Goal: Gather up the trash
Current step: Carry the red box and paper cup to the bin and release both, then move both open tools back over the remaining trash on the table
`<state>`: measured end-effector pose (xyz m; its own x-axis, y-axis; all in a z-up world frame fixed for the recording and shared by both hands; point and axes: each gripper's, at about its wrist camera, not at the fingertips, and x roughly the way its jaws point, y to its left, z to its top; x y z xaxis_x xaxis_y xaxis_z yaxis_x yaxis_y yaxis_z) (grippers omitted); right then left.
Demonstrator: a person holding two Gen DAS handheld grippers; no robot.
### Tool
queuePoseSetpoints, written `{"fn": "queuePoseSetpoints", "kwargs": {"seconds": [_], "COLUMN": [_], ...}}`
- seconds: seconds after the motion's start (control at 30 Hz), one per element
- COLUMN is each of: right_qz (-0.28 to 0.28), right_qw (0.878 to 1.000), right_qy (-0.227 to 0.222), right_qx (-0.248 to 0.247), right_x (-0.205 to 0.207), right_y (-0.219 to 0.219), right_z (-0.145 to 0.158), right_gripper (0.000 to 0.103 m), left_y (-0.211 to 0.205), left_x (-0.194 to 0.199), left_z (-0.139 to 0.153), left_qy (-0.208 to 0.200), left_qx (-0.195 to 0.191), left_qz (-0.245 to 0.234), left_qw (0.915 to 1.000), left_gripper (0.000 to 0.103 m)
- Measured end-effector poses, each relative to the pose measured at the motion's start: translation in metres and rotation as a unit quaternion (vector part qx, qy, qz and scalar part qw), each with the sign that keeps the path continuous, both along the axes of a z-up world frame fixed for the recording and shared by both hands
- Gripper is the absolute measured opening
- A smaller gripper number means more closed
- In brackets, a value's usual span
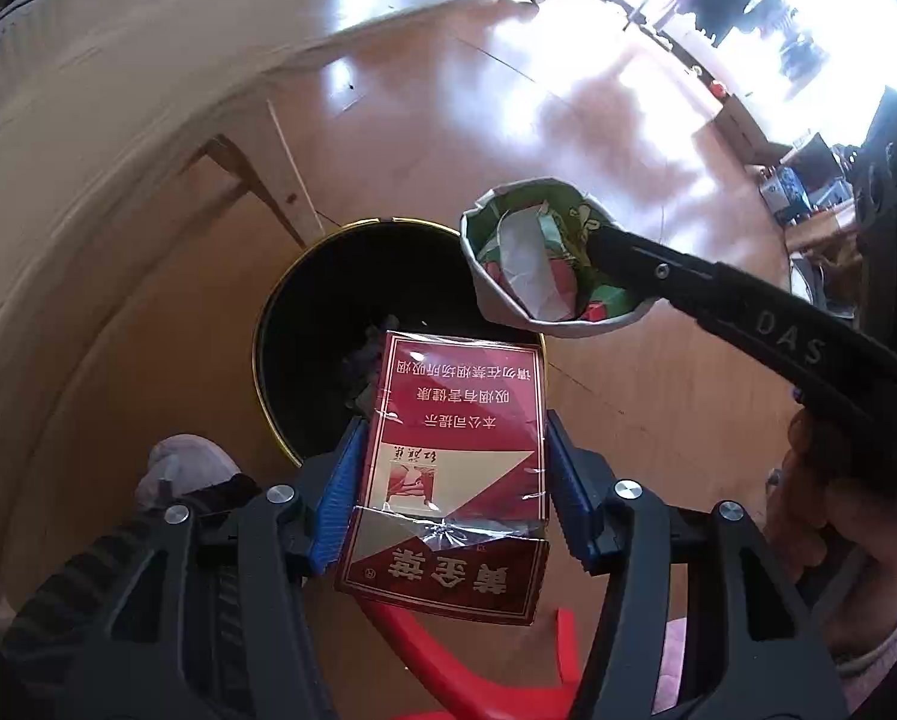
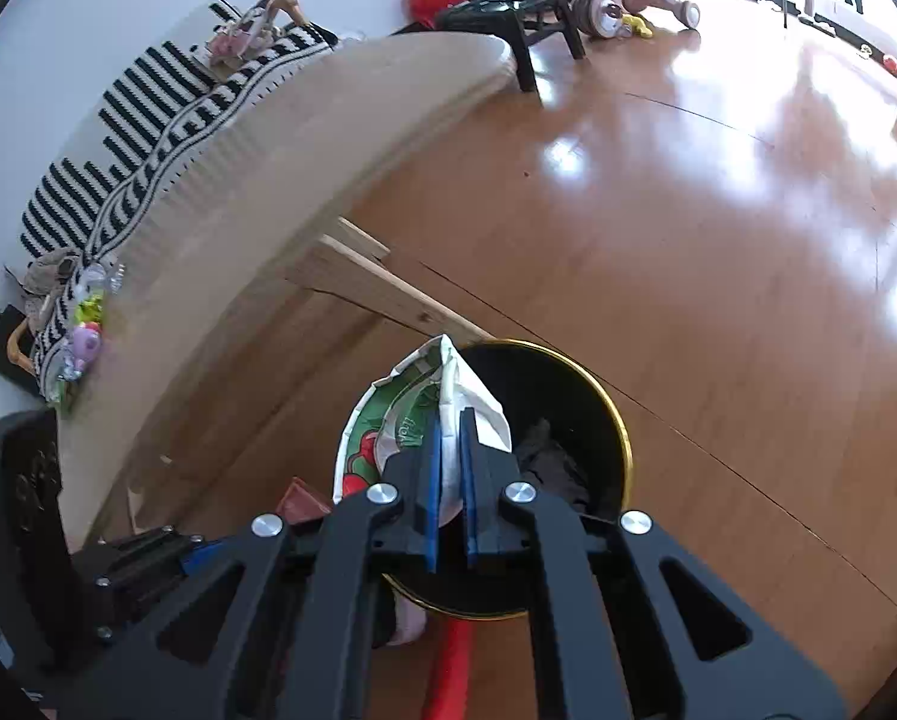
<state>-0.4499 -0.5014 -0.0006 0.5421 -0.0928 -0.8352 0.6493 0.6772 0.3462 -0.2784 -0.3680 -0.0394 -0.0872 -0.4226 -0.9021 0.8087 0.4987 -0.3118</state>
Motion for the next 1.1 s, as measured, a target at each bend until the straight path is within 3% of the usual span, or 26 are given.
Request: {"fn": "queuePoseSetpoints", "kwargs": {"seconds": [0.2, 0.23, 0.3, 0.37, 0.4, 0.5, 0.6, 0.7, 0.83, 1.0, 1.1], "right_qz": [-0.005, -0.008, -0.016, -0.031, -0.036, -0.042, -0.042, -0.03, 0.017, 0.091, 0.138], "right_qw": [1.0, 1.0, 0.999, 0.999, 0.998, 0.996, 0.995, 0.993, 0.993, 0.986, 0.98], "right_qy": [-0.003, -0.008, -0.018, -0.033, -0.047, -0.072, -0.078, -0.079, -0.087, -0.091, -0.088], "right_qx": [0.017, 0.021, 0.024, 0.027, 0.03, 0.023, -0.047, -0.08, -0.079, -0.108, -0.114], "right_x": [0.004, 0.009, 0.009, 0.004, 0.001, -0.004, -0.005, 0.01, 0.054, 0.131, 0.181], "right_y": [-0.009, -0.007, -0.01, -0.013, -0.015, -0.016, -0.007, 0.003, 0.027, 0.077, 0.111], "right_z": [-0.002, 0.0, 0.005, 0.013, 0.016, 0.029, 0.046, 0.056, 0.069, 0.086, 0.089], "right_gripper": [0.007, 0.007, 0.018, 0.086, 0.094, 0.096, 0.096, 0.096, 0.096, 0.096, 0.096], "left_y": [-0.004, -0.003, -0.003, 0.003, 0.006, 0.016, 0.039, 0.064, 0.124, 0.209, 0.261], "left_x": [-0.012, -0.019, -0.019, -0.014, -0.012, -0.005, 0.007, 0.028, 0.071, 0.127, 0.16], "left_z": [0.001, 0.002, 0.003, 0.01, 0.013, 0.025, 0.059, 0.089, 0.118, 0.115, 0.109], "left_qy": [-0.012, -0.018, -0.027, -0.025, -0.02, -0.018, -0.064, -0.106, -0.156, -0.203, -0.216], "left_qx": [-0.001, 0.001, 0.001, -0.024, -0.031, -0.042, -0.076, -0.096, -0.113, -0.072, -0.032], "left_qz": [-0.015, -0.012, -0.001, 0.011, 0.013, 0.032, 0.073, 0.118, 0.192, 0.294, 0.365], "left_qw": [0.9998, 0.9998, 0.9996, 0.9993, 0.9992, 0.9984, 0.9924, 0.9826, 0.9622, 0.9312, 0.9049], "left_gripper": [0.057, 0.062, 0.091, 0.097, 0.097, 0.097, 0.097, 0.097, 0.097, 0.097, 0.097]}}
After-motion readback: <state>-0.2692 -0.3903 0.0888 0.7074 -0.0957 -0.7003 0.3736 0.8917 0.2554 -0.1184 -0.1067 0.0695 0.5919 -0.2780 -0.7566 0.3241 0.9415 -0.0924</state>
